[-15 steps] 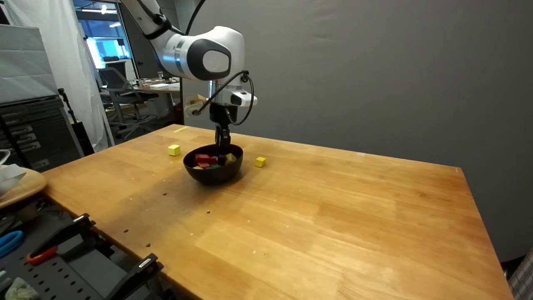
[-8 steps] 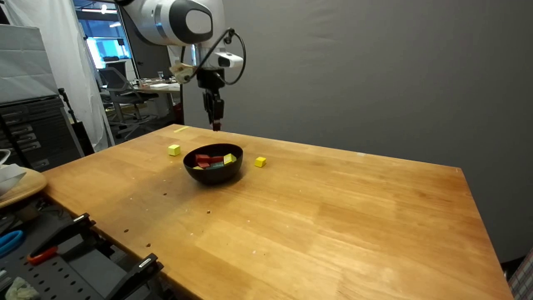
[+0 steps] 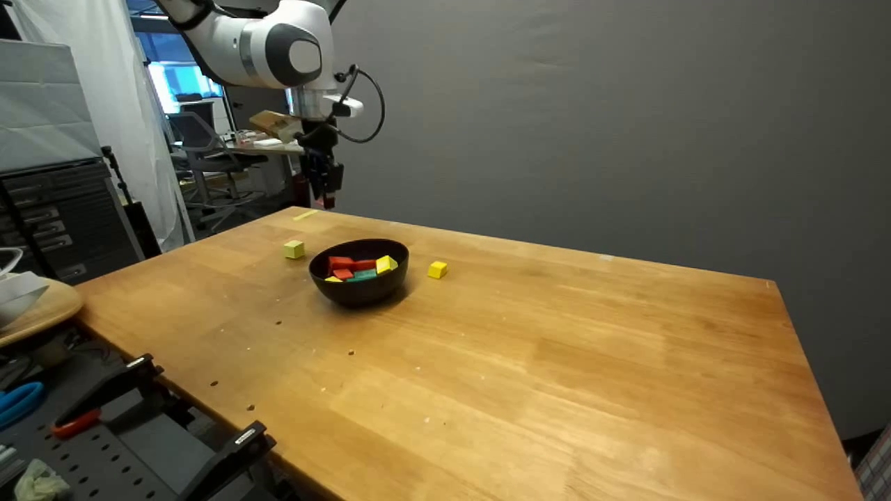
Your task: Remove the cubes from the bowl
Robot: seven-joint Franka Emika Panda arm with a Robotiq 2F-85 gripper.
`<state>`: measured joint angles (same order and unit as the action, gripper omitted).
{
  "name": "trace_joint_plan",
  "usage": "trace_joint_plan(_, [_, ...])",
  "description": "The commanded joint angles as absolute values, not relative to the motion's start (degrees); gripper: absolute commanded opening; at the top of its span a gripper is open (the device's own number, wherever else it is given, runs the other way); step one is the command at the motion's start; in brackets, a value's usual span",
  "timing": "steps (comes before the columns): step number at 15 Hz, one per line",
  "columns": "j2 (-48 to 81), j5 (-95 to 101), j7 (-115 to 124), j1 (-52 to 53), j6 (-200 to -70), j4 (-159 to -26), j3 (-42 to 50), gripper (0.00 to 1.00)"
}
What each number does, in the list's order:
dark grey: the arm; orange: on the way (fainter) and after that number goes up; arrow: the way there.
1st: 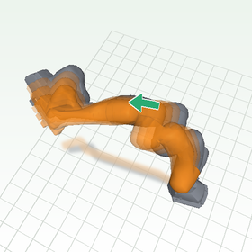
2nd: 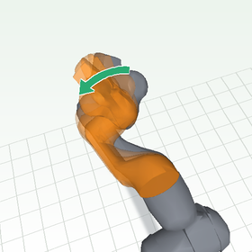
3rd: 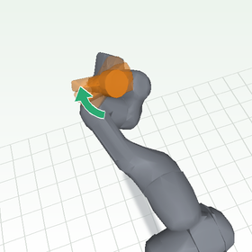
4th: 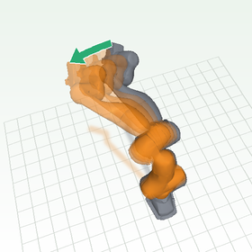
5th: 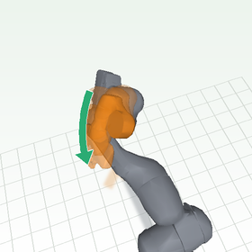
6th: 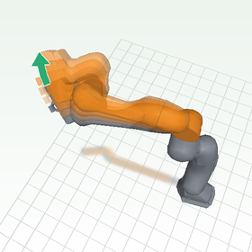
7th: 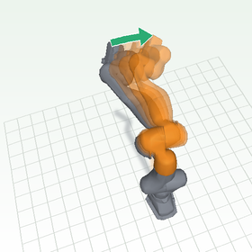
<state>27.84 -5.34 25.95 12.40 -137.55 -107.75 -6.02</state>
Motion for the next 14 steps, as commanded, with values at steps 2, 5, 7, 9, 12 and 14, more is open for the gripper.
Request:
trace_joint_plan(2, [40.0, -5.6, 21.9, 13.6, -135.6, -95.4, -6.0, 0.18])
trace_joint_plan(5, [43.1, -5.6, 20.9, 13.5, -133.8, -91.7, -5.6, 0.68])
trace_joint_plan(7, [42.4, -5.2, 20.5, 13.4, -130.7, -90.5, -5.1, 0.76])
trace_joint_plan(9, [38.0, -4.5, 21.7, 13.5, -125.4, -92.0, -3.9, 0.91])
trace_joint_plan(12, [30.6, -3.5, 22.6, 12.7, -121.5, -96.7, -1.8, 1.00])
trace_joint_plan(14, [26.1, -2.5, 21.8, 11.6, -120.3, -100.6, -0.3, 1.00])
